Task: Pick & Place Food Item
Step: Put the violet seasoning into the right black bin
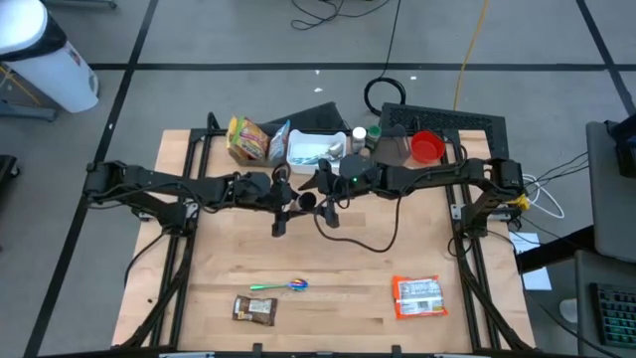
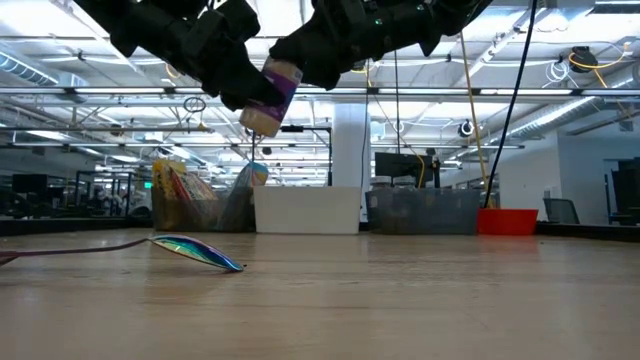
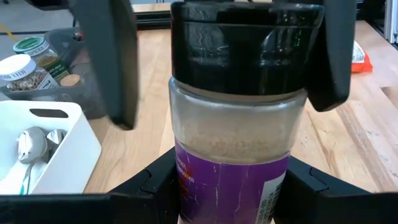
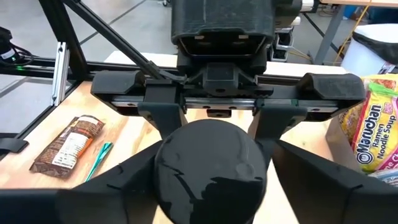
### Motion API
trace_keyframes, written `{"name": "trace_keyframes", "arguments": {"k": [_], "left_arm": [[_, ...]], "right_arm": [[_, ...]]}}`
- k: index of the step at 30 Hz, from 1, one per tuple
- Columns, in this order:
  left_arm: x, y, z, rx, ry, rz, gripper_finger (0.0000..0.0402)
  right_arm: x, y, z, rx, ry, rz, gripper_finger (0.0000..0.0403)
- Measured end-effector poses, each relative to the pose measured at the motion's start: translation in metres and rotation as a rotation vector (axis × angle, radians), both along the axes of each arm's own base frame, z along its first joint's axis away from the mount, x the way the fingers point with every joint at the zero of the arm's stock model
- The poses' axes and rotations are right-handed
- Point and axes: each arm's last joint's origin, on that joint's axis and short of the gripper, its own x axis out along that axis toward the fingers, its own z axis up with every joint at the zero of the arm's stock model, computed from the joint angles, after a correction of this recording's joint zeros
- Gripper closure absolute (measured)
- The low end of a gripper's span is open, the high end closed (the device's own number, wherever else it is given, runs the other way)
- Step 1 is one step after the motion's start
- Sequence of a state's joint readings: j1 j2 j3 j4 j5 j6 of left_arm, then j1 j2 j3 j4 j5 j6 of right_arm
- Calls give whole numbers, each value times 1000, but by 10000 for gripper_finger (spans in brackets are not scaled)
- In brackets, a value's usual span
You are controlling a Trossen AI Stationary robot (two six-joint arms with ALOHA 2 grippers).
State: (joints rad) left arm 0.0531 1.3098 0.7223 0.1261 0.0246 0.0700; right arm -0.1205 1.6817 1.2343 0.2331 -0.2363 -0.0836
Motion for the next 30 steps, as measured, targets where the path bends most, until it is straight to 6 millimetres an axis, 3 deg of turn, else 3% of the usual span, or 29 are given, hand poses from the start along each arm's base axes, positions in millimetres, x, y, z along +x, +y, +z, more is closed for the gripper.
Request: {"name": "trace_keyframes", "arguments": {"k": [10, 16, 25, 30], "left_arm": [[-1, 5, 0, -14, 5, 24, 213], [-1, 8, 0, -30, 4, 35, 200], [0, 11, 2, -17, -7, 45, 131], [3, 11, 13, -6, -20, 41, 96]], "right_arm": [[0, -1, 0, -25, 2, -1, 204], [0, -1, 0, -28, 0, 0, 204], [0, -1, -2, -19, 16, -5, 204], [-1, -1, -2, -22, 15, -1, 204]]}}
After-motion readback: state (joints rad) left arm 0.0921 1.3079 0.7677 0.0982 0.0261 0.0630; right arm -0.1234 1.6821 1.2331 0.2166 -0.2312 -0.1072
